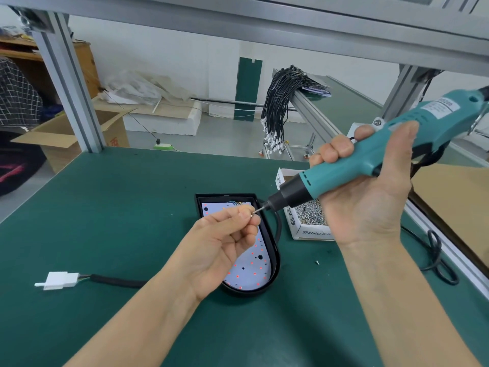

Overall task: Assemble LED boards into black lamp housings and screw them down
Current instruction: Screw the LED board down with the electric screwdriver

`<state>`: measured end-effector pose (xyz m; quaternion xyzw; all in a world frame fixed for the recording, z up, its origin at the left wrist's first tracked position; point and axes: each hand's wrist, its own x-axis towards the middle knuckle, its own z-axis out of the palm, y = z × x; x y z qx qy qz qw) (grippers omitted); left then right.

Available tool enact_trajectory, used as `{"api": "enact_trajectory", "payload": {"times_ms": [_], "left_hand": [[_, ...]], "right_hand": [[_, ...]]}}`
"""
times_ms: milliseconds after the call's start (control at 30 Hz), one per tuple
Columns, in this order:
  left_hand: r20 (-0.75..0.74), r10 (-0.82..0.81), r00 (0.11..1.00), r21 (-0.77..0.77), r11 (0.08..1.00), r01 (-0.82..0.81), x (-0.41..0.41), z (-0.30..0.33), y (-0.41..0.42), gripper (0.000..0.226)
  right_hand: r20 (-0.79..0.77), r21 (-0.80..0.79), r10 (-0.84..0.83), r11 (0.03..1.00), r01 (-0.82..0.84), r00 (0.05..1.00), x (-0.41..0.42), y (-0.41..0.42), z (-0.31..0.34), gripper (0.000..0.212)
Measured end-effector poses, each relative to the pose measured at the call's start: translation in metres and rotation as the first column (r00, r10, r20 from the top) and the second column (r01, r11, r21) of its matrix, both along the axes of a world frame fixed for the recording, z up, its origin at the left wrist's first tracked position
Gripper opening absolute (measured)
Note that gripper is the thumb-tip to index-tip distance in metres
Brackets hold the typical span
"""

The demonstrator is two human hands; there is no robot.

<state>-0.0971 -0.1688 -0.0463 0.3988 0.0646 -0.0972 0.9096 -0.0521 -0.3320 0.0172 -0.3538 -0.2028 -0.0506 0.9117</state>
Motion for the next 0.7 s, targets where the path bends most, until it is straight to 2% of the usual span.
{"api": "enact_trajectory", "payload": {"times_ms": [367, 467, 533, 600, 700], "left_hand": [[-0.002, -0.003, 1.0, -0.033, 0.999, 0.003, -0.0011, -0.0035, -0.0036, 0.011], [-0.018, -0.001, 1.0, -0.058, 0.998, 0.0, -0.0012, -0.0043, -0.004, 0.01], [-0.021, -0.006, 1.0, -0.075, 0.997, 0.004, -0.0019, -0.0054, -0.005, 0.009], [-0.019, -0.009, 1.0, -0.065, 0.998, 0.008, -0.0032, -0.0069, -0.0067, 0.009], [-0.014, -0.011, 1.0, -0.067, 0.998, 0.01, -0.0031, -0.0069, -0.0076, 0.009]], "right_hand": [[0.009, -0.011, 0.015, 1.0, -0.015, 1.0, 0.0011, -0.0012, 0.0002, 0.04], [0.035, -0.032, 0.078, 0.997, -0.077, 0.996, 0.0008, -0.0017, 0.0016, 0.051], [0.076, -0.108, 0.11, 0.989, -0.102, 0.991, 0.0016, -0.0038, 0.0027, 0.057], [0.108, -0.22, 0.075, 0.974, -0.05, 0.991, 0.0025, -0.0047, 0.0041, 0.047], [0.124, -0.229, 0.044, 0.973, -0.014, 0.991, 0.005, -0.0044, 0.0057, 0.032]]}}
